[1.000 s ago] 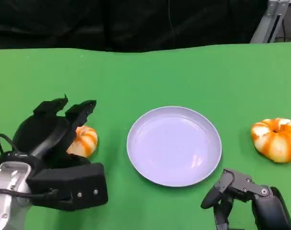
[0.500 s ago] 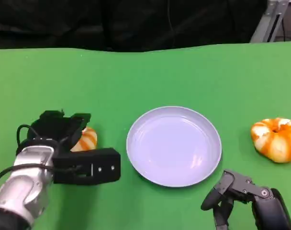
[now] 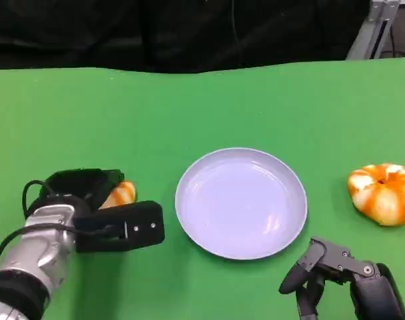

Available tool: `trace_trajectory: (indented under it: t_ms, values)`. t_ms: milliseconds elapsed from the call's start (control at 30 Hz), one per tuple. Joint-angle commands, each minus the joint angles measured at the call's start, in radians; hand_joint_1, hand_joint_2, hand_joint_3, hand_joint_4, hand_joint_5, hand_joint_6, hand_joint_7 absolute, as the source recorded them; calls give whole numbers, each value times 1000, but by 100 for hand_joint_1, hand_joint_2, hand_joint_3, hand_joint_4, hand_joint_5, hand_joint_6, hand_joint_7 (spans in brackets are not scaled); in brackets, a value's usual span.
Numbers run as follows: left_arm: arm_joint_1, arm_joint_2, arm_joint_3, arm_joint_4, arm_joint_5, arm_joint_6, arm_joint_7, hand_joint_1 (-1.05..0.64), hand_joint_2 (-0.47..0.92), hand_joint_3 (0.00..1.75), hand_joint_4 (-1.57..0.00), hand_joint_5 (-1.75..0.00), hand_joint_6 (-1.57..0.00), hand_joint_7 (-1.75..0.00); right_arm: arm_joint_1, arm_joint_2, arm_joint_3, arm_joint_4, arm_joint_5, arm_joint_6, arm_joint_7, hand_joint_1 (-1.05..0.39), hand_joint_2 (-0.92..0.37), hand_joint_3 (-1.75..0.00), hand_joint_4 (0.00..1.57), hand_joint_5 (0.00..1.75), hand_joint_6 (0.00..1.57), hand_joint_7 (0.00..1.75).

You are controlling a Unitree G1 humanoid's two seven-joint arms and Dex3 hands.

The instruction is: Grasp the bread from the table and place it into the plate.

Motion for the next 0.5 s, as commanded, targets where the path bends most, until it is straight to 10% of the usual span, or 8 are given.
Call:
trace_trajectory:
  t_ms: [33, 133, 233, 500]
  values:
    - [37, 30, 12, 10, -32, -132, 160, -20, 88, 2, -89, -165, -104, -78, 5, -6, -5, -18, 6, -1, -3, 4, -26, -149, 92, 175, 83, 138]
    - [51, 46, 16, -17, -44, -172, 205, -14, 77, 44, -87, -174, -78, -148, 4, -8, -5, -16, 3, -3, -5, 4, -26, -150, 92, 175, 83, 138]
    - [66, 57, 25, -44, -50, -209, 250, -13, 53, 101, -87, -175, -75, -157, 2, -9, -6, -12, 4, -6, -4, 3, -26, -150, 91, 175, 83, 138]
    - [108, 79, 48, -210, -27, -248, 346, -9, 41, 112, -86, -175, -72, -172, 2, -6, -5, -14, 7, 3, -3, 3, -25, -150, 91, 175, 83, 138]
